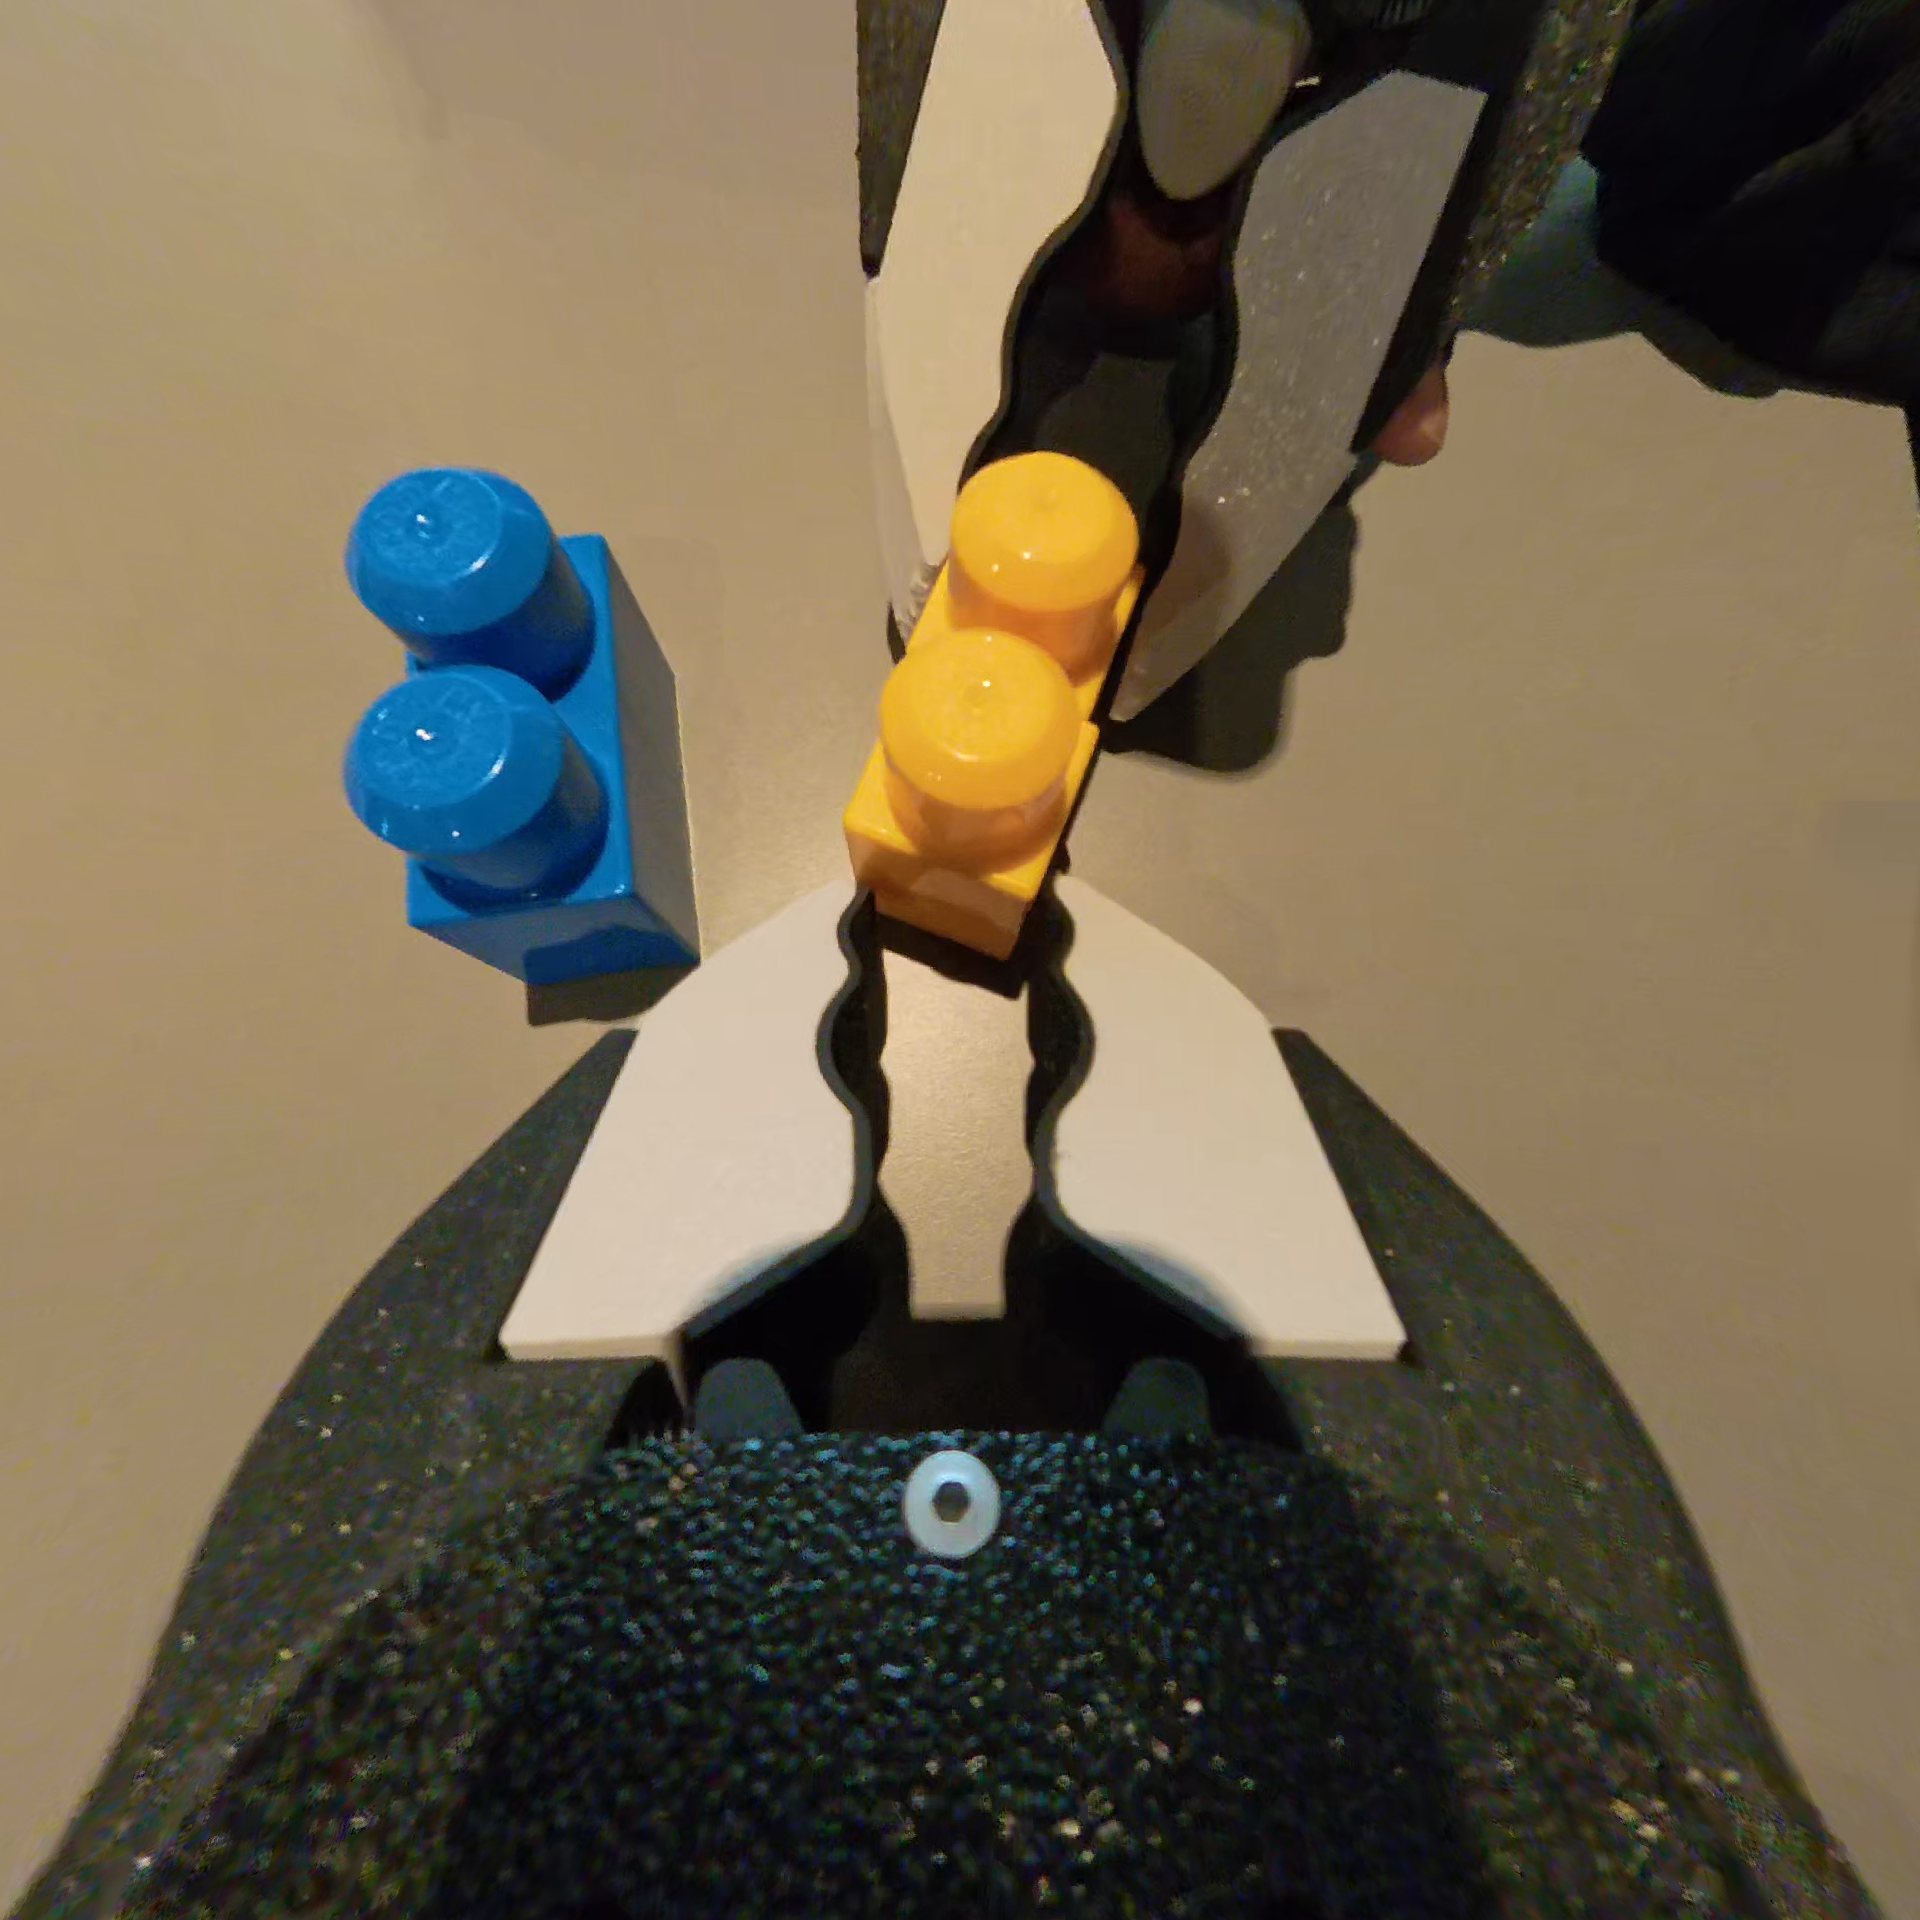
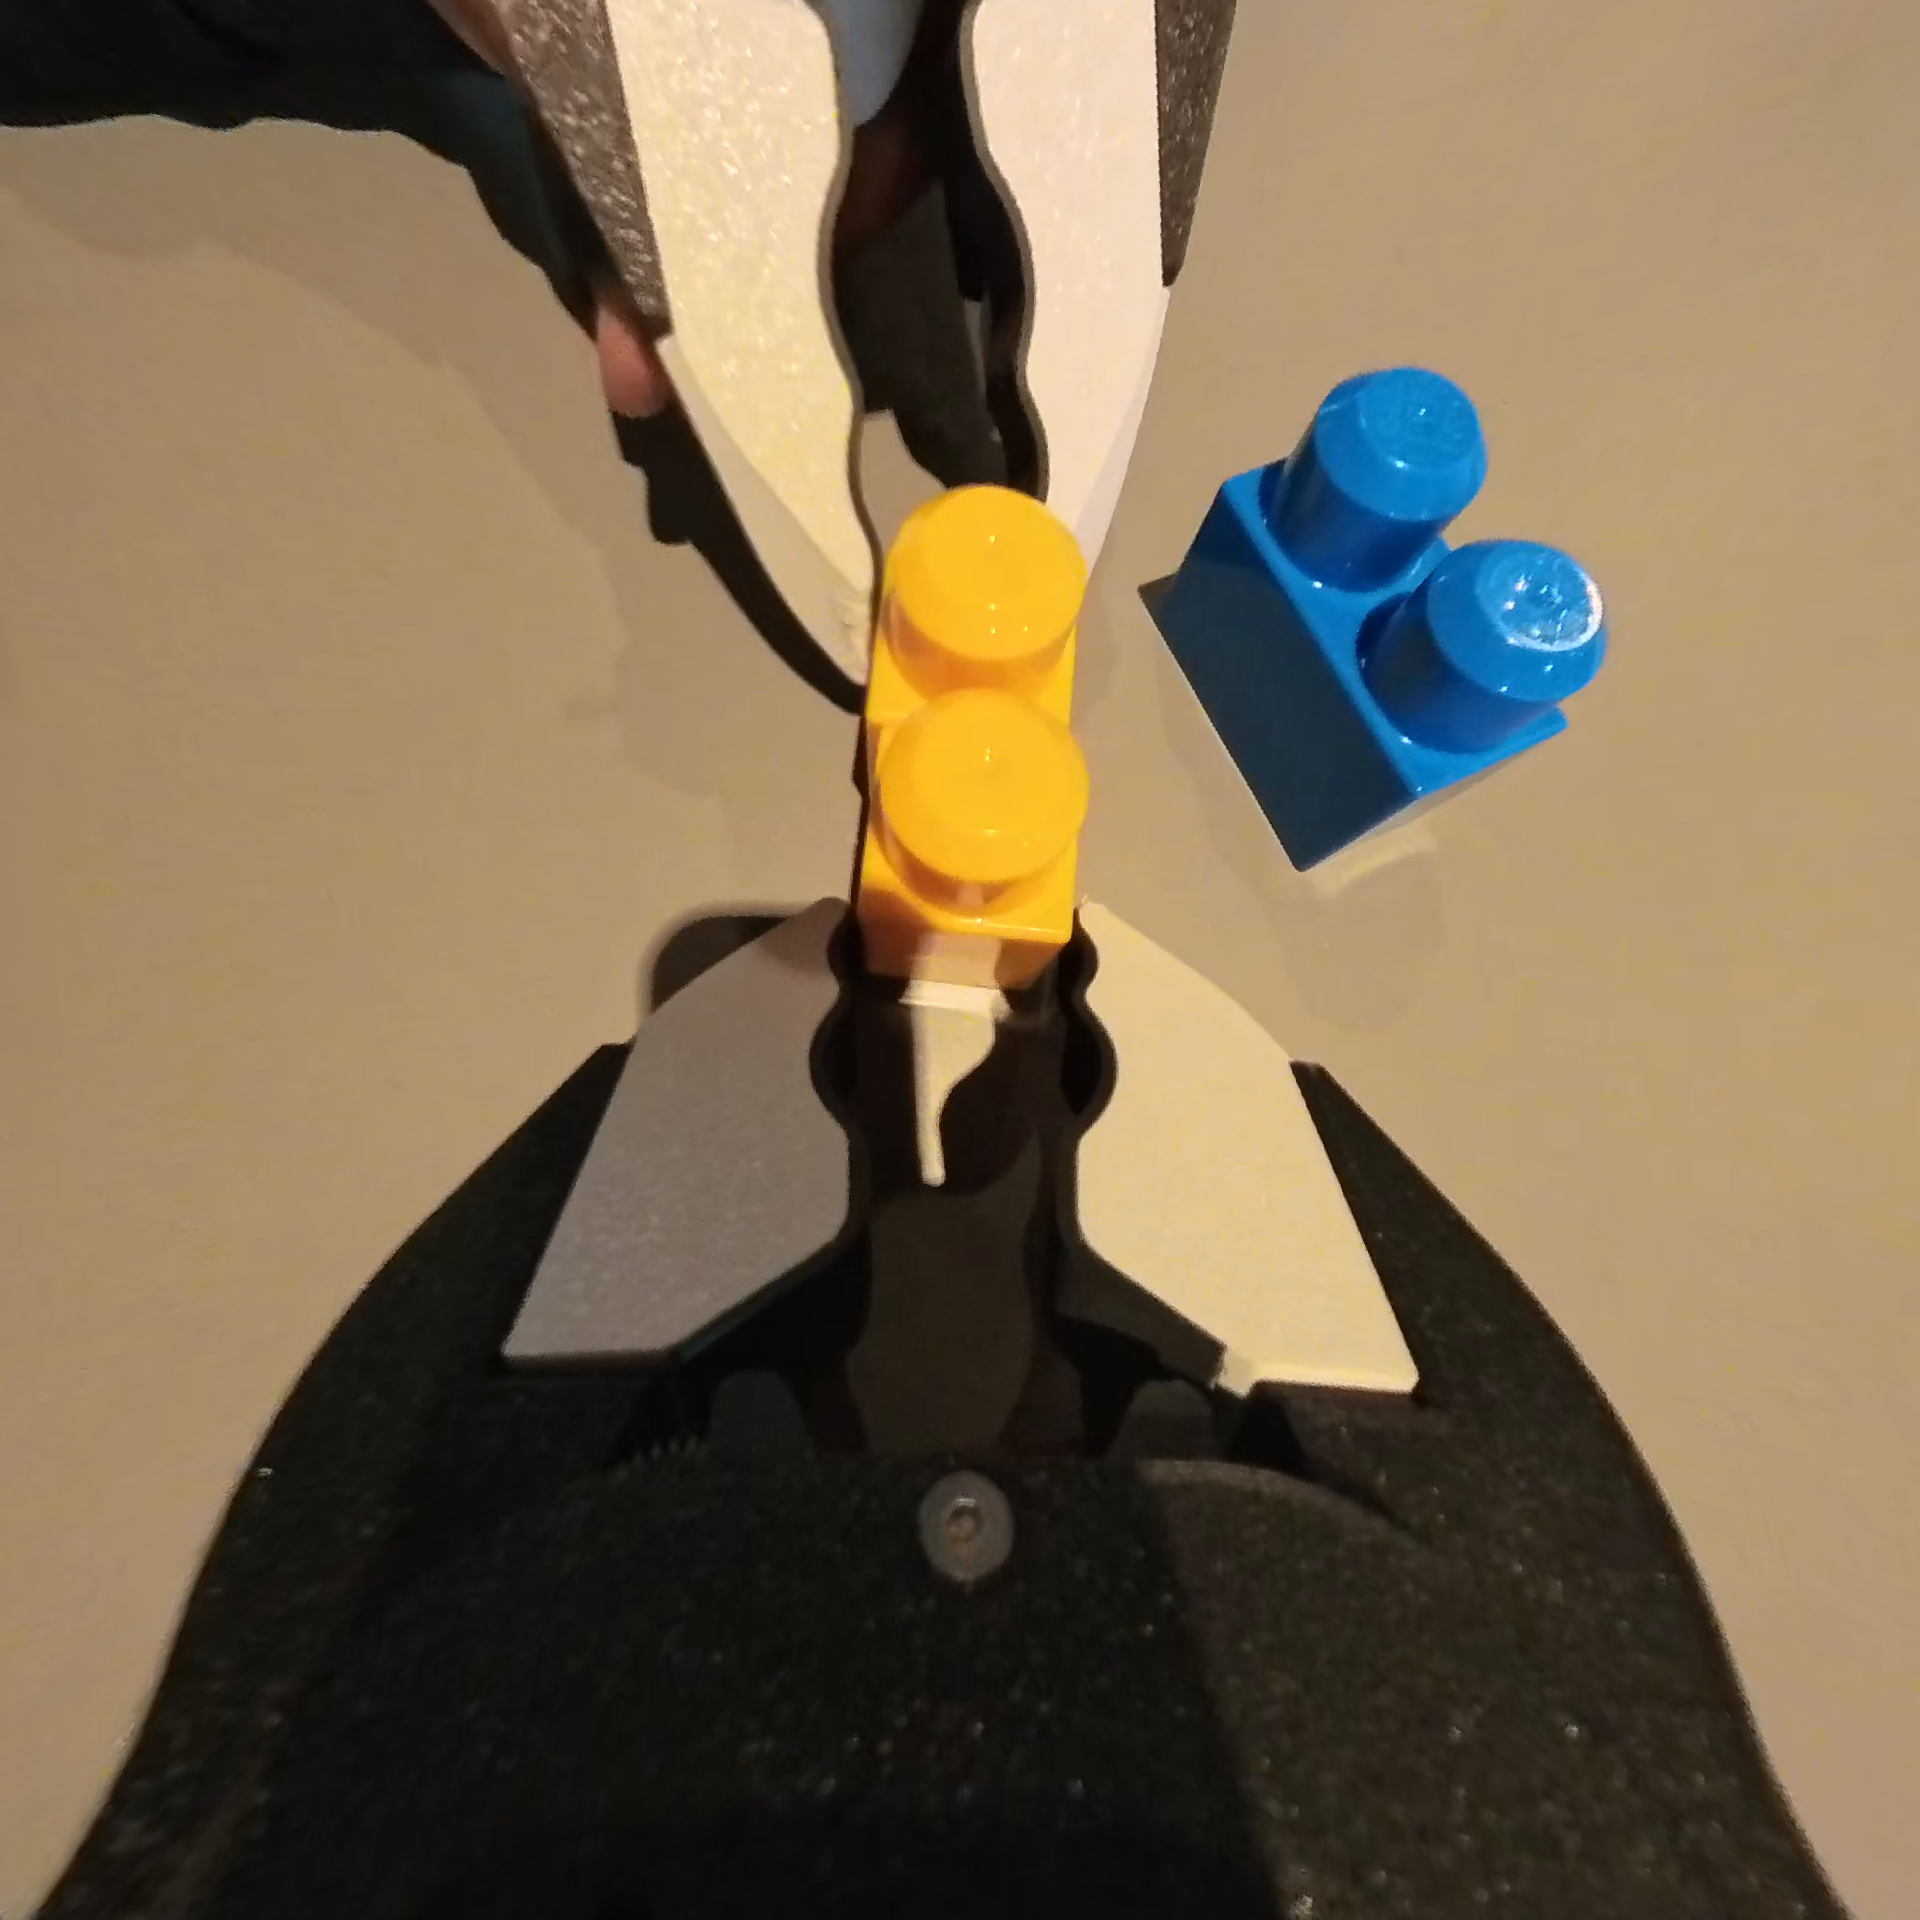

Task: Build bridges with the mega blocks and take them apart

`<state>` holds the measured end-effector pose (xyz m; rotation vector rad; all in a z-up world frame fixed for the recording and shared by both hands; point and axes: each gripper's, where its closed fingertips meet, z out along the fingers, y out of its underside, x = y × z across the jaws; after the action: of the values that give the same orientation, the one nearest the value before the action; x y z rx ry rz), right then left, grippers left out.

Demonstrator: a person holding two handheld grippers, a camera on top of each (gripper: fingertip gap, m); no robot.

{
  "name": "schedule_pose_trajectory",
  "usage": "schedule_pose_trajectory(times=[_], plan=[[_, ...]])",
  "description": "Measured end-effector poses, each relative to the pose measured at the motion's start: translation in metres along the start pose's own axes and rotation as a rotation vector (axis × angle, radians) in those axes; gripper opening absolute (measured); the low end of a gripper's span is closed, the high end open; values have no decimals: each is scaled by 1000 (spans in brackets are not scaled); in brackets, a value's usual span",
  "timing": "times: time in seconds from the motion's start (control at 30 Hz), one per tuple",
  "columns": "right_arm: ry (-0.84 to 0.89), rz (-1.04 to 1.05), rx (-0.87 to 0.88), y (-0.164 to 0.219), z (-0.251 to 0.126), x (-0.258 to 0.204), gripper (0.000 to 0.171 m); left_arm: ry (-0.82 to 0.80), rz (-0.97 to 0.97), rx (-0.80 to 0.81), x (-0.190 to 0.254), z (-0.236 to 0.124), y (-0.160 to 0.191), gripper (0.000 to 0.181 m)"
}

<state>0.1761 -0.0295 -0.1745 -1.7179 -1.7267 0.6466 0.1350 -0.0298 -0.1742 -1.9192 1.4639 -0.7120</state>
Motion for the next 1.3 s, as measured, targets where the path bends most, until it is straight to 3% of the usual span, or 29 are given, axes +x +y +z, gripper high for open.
schedule_pose_trajectory(times=[0.23, 0.53, 0.73, 0.83, 0.9, 1.0, 1.1, 1.2, 1.3], plan=[[-22, -11, 14, -1, 1, 1, 36, -42, -80, -12, -2, 0, 1, 25], [-43, -12, 13, 0, 2, 0, 37, -28, -28, -49, 2, 0, 5, 25], [-17, -31, 15, -1, 1, 0, 62, 3, 46, 36, 6, -22, -6, 40], [19, -31, 49, -7, -9, 4, 68, 63, 19, 283, 13, -49, -40, 47], [67, -46, 113, -20, -22, 8, 68, 160, -29, 558, 21, -78, -75, 53], [127, -73, 316, -59, -48, 8, 65, 357, -125, 1049, 26, -140, -115, 48], [125, -93, 582, -107, -70, -7, 63, 480, -281, 1424, 6, -185, -122, 40], [69, -50, 792, -146, -71, -27, 64, 535, -416, 1607, -14, -195, -119, 34], [79, -19, 845, -167, -49, -37, 75, 537, -473, 1711, -20, -196, -120, 33]])
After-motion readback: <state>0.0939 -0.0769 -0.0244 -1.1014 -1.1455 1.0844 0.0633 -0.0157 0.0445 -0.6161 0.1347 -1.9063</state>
